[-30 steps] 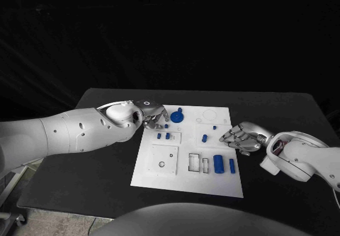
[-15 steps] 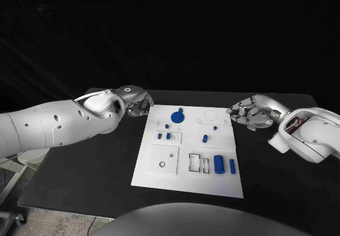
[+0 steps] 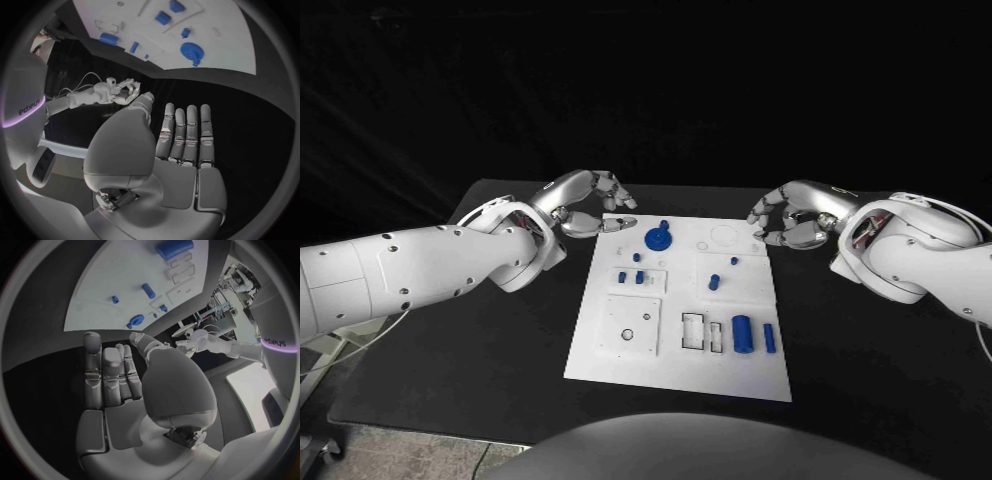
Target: Assemble the parts on the task board
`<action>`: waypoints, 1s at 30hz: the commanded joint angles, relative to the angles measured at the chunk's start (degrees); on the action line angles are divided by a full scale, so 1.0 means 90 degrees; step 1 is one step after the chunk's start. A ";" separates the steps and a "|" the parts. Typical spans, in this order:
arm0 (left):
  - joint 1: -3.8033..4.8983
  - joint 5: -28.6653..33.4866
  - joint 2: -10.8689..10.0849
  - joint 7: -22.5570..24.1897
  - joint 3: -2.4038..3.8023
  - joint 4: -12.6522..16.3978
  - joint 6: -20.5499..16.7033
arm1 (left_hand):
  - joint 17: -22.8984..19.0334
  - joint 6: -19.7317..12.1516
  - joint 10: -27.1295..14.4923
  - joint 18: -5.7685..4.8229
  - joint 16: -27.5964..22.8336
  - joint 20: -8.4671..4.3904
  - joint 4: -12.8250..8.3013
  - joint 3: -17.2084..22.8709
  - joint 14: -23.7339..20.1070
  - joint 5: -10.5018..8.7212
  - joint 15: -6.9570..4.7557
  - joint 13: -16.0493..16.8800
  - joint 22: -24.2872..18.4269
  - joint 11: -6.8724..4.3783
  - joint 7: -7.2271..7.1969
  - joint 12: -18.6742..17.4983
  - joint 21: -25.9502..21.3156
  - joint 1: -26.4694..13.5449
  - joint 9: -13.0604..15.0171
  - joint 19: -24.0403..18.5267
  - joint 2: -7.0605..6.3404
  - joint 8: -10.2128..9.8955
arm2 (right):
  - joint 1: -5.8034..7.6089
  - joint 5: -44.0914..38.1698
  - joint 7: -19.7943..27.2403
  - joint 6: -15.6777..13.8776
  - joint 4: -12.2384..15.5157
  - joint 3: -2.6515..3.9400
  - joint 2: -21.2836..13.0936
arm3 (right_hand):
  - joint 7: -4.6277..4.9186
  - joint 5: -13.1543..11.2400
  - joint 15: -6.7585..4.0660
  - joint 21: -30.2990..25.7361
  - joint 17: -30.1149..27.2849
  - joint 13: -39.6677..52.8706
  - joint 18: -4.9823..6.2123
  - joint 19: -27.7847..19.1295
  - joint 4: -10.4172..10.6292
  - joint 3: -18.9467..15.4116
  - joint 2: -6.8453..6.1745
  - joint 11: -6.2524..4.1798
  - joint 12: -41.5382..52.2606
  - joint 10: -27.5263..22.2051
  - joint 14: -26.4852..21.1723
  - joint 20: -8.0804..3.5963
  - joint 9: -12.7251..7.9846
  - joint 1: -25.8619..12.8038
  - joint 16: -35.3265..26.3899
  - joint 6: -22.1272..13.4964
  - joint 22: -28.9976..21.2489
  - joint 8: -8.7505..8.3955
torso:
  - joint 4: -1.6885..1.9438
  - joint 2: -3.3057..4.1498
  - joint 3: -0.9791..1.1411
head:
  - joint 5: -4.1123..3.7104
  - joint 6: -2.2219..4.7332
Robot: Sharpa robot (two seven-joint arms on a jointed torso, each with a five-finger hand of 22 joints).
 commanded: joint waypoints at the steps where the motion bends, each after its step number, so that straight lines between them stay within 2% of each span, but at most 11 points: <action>1: -0.0081 0.1947 -0.0115 0.1568 -0.0007 0.0269 0.0304 | -0.0245 -0.0055 -0.0012 0.0148 -0.0197 0.0052 -0.0017 -0.0208 -0.0035 0.0080 -0.0012 -0.0209 -0.0116 -0.0033 -0.0054 -0.0056 -0.0239 -0.0015 0.0062 -0.0100 0.0155 0.0184 | -0.0065 -0.1690 -0.0441 0.0321 -0.0100 -0.0001 0.0095 | 0.0020 0.0010 -0.0025 0.0472 0.0178 -0.0445 -0.0068 0.0357 0.0114 0.0121 -0.0111 -0.0011 -0.0368 0.0123 0.0243 -0.0022 0.0002 -0.0041 0.0319 0.0017 0.0330 -0.0088 | 0.0048 0.0030 -0.0020 | -0.0055 0.0001; 3: -0.0113 0.2413 -0.0194 0.1755 -0.0010 0.0448 0.0505 | -0.0544 -0.0151 -0.0055 0.0176 -0.0480 0.0101 -0.0013 -0.0452 -0.0035 0.0054 0.0003 -0.0478 -0.0285 -0.0030 -0.0048 -0.0151 -0.0526 -0.0025 0.0088 -0.0193 0.0236 0.0330 | -0.0117 -0.2010 -0.0531 0.0371 -0.0159 -0.0001 0.0170 | 0.0025 0.0073 -0.0030 0.0737 0.0296 -0.0739 -0.0111 0.0536 0.0134 0.0217 -0.0200 -0.0015 -0.0618 0.0209 0.0362 -0.0041 -0.0031 -0.0013 0.0520 0.0018 0.0409 -0.0206 | 0.0069 0.0033 -0.0035 | -0.0071 0.0001; 6: -0.0137 0.3038 -0.0263 0.1917 -0.0013 0.0631 0.0760 | -0.1136 -0.0335 -0.0233 0.0221 -0.1066 0.0247 -0.0001 -0.0867 -0.0100 0.0010 0.0101 -0.1002 -0.0640 0.0048 -0.0007 -0.0354 -0.1034 -0.0025 0.0071 -0.0234 0.0419 0.0524 | -0.0189 -0.2314 -0.0614 0.0430 -0.0239 0.0000 0.0275 | 0.0042 0.0066 -0.0037 0.0815 0.0311 -0.0985 -0.0133 0.0612 0.0148 0.0262 -0.0276 -0.0002 -0.0839 0.0230 0.0397 -0.0041 -0.0062 -0.0006 0.0582 0.0017 0.0443 -0.0319 | 0.0089 0.0031 -0.0047 | -0.0091 0.0001; 7: -0.0143 0.3241 -0.0279 0.1956 -0.0014 0.0682 0.0840 | -0.1331 -0.0390 -0.0278 0.0244 -0.1241 0.0299 0.0019 -0.1019 -0.0090 0.0002 0.0124 -0.1194 -0.0768 0.0086 0.0000 -0.0393 -0.1200 -0.0005 0.0051 -0.0200 0.0481 0.0585 | -0.0219 -0.2404 -0.0641 0.0452 -0.0268 0.0000 0.0316 | 0.0035 0.0056 -0.0037 0.0807 0.0300 -0.1044 -0.0134 0.0619 0.0148 0.0265 -0.0297 -0.0001 -0.0891 0.0230 0.0395 -0.0039 -0.0074 -0.0004 0.0579 0.0001 0.0445 -0.0357 | 0.0109 0.0028 -0.0056 | -0.0116 0.0001; 9: -0.0150 0.3503 -0.0299 0.2004 -0.0015 0.0749 0.0926 | -0.1540 -0.0492 -0.0373 0.0269 -0.1411 0.0353 0.0002 -0.1173 -0.0111 0.0057 0.0201 -0.1417 -0.0901 0.0145 0.0037 -0.0414 -0.1377 0.0094 0.0011 -0.0133 0.0576 0.0634 | -0.0277 -0.2521 -0.0692 0.0492 -0.0320 0.0000 0.0392 | -0.0010 0.0049 -0.0048 0.0736 0.0257 -0.1156 -0.0123 0.0610 0.0151 0.0255 -0.0337 -0.0028 -0.0995 0.0195 0.0374 -0.0043 -0.0096 -0.0010 0.0550 -0.0041 0.0436 -0.0437 | 0.0107 0.0027 -0.0054 | -0.0113 0.0001; 11: -0.0155 0.3676 -0.0319 0.2032 -0.0015 0.0801 0.1008 | -0.1604 -0.0530 -0.0397 0.0275 -0.1439 0.0373 0.0002 -0.1203 -0.0094 0.0135 0.0219 -0.1497 -0.0945 0.0170 0.0045 -0.0403 -0.1439 0.0200 -0.0006 -0.0102 0.0624 0.0654 | -0.0344 -0.2604 -0.0747 0.0526 -0.0385 0.0000 0.0479 | -0.0035 0.0146 -0.0057 0.0416 0.0092 -0.1244 -0.0081 0.0487 0.0141 0.0233 -0.0372 -0.0057 -0.1090 0.0080 0.0252 -0.0044 -0.0113 -0.0014 0.0368 -0.0129 0.0371 -0.0526 | 0.0095 0.0026 -0.0055 | -0.0105 0.0001; 14: -0.0159 0.3808 -0.0336 0.2037 -0.0016 0.0847 0.1099 | -0.1667 -0.0551 -0.0395 0.0280 -0.1422 0.0398 0.0002 -0.1250 -0.0015 0.0223 0.0237 -0.1598 -0.0991 0.0187 0.0060 -0.0367 -0.1503 0.0309 -0.0024 -0.0038 0.0696 0.0698 | -0.0437 -0.2672 -0.0792 0.0579 -0.0464 0.0001 0.0573 | -0.0169 0.0281 -0.0038 0.0024 -0.0084 -0.1295 -0.0037 0.0315 0.0108 0.0187 -0.0395 -0.0051 -0.1122 -0.0051 0.0091 -0.0035 -0.0100 -0.0002 0.0173 -0.0210 0.0295 -0.0595 | 0.0084 0.0027 -0.0053 | -0.0089 0.0001; 16: -0.0160 0.3836 -0.0338 0.2019 -0.0017 0.0859 0.1163 | -0.1702 -0.0573 -0.0400 0.0283 -0.1393 0.0418 0.0003 -0.1280 0.0061 0.0281 0.0254 -0.1666 -0.1016 0.0200 0.0071 -0.0346 -0.1538 0.0397 -0.0037 0.0015 0.0734 0.0724 | -0.0492 -0.2698 -0.0835 0.0633 -0.0511 0.0001 0.0622 | -0.0166 0.0276 -0.0035 -0.0072 -0.0145 -0.1302 -0.0027 0.0274 0.0107 0.0158 -0.0404 -0.0058 -0.1118 -0.0087 0.0042 -0.0030 -0.0090 -0.0016 0.0110 -0.0229 0.0277 -0.0612 | 0.0094 0.0026 -0.0048 | -0.0106 0.0001; 19: -0.0161 0.3777 -0.0325 0.1972 -0.0020 0.0837 0.1249 | -0.1731 -0.0598 -0.0410 0.0283 -0.1373 0.0436 0.0004 -0.1311 0.0115 0.0304 0.0282 -0.1723 -0.1034 0.0218 0.0090 -0.0331 -0.1567 0.0453 -0.0051 0.0057 0.0763 0.0741 | -0.0555 -0.2704 -0.0871 0.0654 -0.0571 0.0002 0.0669 | -0.0190 0.0205 -0.0017 -0.0132 -0.0181 -0.1318 -0.0025 0.0253 0.0110 0.0097 -0.0395 -0.0025 -0.1105 -0.0155 0.0004 -0.0018 -0.0088 -0.0040 0.0090 -0.0323 0.0272 -0.0681 | 0.0076 0.0025 -0.0048 | -0.0112 0.0001; 24: -0.0162 0.3670 -0.0280 0.1880 -0.0025 0.0792 0.1366 | -0.1773 -0.0632 -0.0416 0.0283 -0.1348 0.0464 0.0003 -0.1358 0.0191 0.0319 0.0330 -0.1799 -0.1056 0.0247 0.0118 -0.0307 -0.1603 0.0525 -0.0070 0.0119 0.0801 0.0765 | -0.0664 -0.2689 -0.0860 0.0606 -0.0661 0.0002 0.0732 | -0.0110 0.0328 -0.0006 -0.0110 -0.0186 -0.1358 -0.0032 0.0289 0.0081 0.0111 -0.0323 0.0007 -0.1081 -0.0167 0.0011 -0.0005 -0.0094 0.0012 0.0126 -0.0344 0.0292 -0.0736 | 0.0073 0.0031 -0.0049 | -0.0144 0.0001; 30: -0.0162 0.3628 -0.0235 0.1780 -0.0030 0.0763 0.1434 | -0.1824 -0.0713 -0.0428 0.0280 -0.1356 0.0493 0.0002 -0.1415 0.0200 0.0334 0.0365 -0.1873 -0.1074 0.0292 0.0173 -0.0286 -0.1642 0.0573 -0.0100 0.0163 0.0827 0.0761 | -0.0766 -0.2607 -0.0724 0.0407 -0.0758 0.0002 0.0799 | -0.0059 0.0467 -0.0027 0.0005 -0.0175 -0.1437 -0.0047 0.0392 0.0063 0.0189 -0.0244 -0.0013 -0.1007 0.0045 0.0069 -0.0014 -0.0044 0.0043 0.0207 -0.0082 0.0343 -0.0662 | 0.0075 0.0031 -0.0045 | -0.0168 0.0001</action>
